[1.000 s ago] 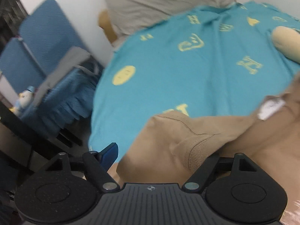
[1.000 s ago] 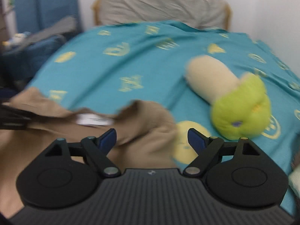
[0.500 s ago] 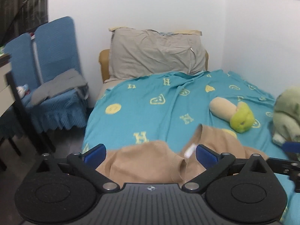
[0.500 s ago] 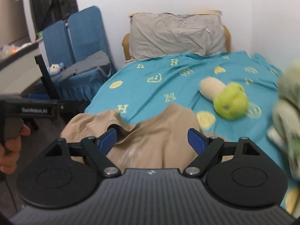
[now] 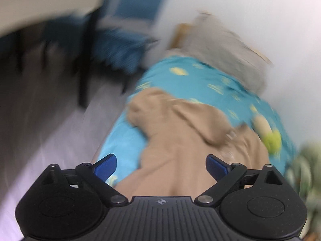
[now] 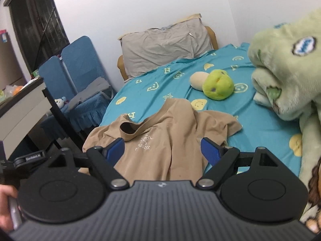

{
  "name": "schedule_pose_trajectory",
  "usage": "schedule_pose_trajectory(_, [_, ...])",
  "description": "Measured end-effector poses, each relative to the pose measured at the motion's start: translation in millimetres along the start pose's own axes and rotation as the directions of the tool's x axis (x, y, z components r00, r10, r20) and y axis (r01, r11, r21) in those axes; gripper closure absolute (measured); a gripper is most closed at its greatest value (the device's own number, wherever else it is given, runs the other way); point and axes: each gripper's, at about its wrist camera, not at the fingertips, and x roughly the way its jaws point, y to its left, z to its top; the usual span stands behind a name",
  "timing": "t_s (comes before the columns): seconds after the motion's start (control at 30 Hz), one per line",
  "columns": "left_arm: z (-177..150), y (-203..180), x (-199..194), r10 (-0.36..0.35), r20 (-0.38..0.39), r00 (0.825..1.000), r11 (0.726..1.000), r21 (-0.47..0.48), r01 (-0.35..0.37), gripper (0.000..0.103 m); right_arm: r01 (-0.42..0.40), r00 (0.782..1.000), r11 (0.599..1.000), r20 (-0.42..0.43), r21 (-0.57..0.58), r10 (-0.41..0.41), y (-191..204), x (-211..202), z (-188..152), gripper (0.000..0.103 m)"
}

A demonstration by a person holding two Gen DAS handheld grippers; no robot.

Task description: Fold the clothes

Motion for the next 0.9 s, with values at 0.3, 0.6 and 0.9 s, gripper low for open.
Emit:
schedule_pose_trajectory(0.3, [22.2,60.9,83.2,-0.102,0.011,0.995,0.938,-0.331,0.100,0.027,0.012,0.999,0.991,-0.045,0.134,-0.006,-18.6,46.1,-4.7,0.018])
schedule_pose_trajectory(0.6, [44.9,31.3,171.2,-0.040,0.075,0.996,0.956,-0.288,0.060,0.071,0.039,0.996,0.976,-0.088,0.217,-0.020,-37.5,88.0,-4.0,0.019])
schedule_pose_trajectory(0.9, [83.1,-14.6,171.6,0.178,0.110,0.978,0.979,0.079,-0.187,0.097,0.097,0.995,0.963,-0.047,0.253,-0.088,-52.9,85.5,0.8,0.019])
